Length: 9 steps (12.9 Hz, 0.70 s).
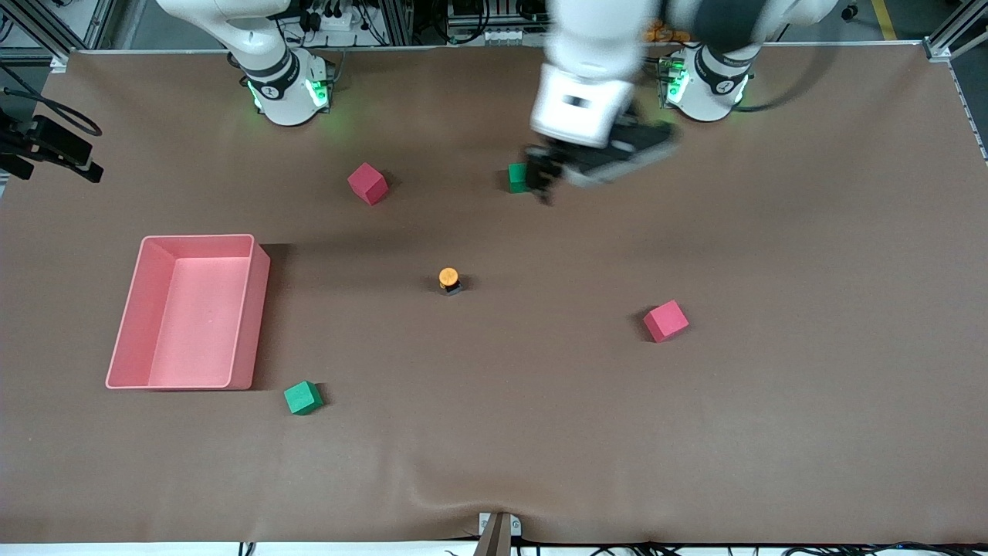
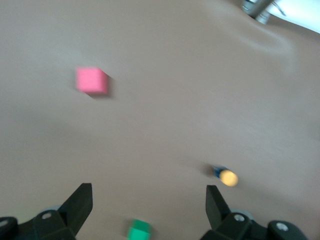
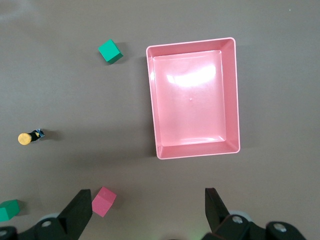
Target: Place and upright button with both arms
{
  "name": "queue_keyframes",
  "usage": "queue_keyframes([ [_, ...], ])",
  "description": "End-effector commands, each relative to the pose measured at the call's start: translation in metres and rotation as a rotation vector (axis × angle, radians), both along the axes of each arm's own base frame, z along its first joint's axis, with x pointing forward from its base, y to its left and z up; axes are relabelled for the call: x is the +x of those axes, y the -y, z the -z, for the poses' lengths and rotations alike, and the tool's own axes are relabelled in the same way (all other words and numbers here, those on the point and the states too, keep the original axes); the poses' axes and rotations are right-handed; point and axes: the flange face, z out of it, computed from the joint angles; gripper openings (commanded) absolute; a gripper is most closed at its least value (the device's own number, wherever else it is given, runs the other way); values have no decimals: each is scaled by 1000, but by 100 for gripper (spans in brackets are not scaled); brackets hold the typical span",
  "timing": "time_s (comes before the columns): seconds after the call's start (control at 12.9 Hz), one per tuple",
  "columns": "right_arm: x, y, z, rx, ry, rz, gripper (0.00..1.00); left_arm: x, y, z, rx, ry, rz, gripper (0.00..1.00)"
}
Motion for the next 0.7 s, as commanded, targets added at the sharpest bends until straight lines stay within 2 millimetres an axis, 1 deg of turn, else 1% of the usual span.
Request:
queue_keyframes([
  [0.0, -5, -1, -3, -2, 1, -13, 100, 22, -72, -8, 34, -55, 91, 100],
  [0.08, -5, -1, -4, -2, 2, -13, 100, 26, -102, -16, 53, -81, 127, 100],
  [0.15, -5, -1, -4, -2, 2, -13, 100, 31, -124, -19, 44, -100, 126, 100],
  [0.23, -5, -1, -4, -2, 2, -13, 100, 35, -146, -26, 17, -108, 118, 100],
  [0.46, -5, -1, -4, -2, -1, -13, 100, 48, -205, -29, 9, -146, 220, 100],
  [0.54, -6, -1, -4, -2, -3, -13, 100, 53, -229, -30, 5, -152, 266, 100],
  [0.62, -6, -1, -4, -2, -3, -13, 100, 53, -246, -33, 1, -149, 299, 100],
])
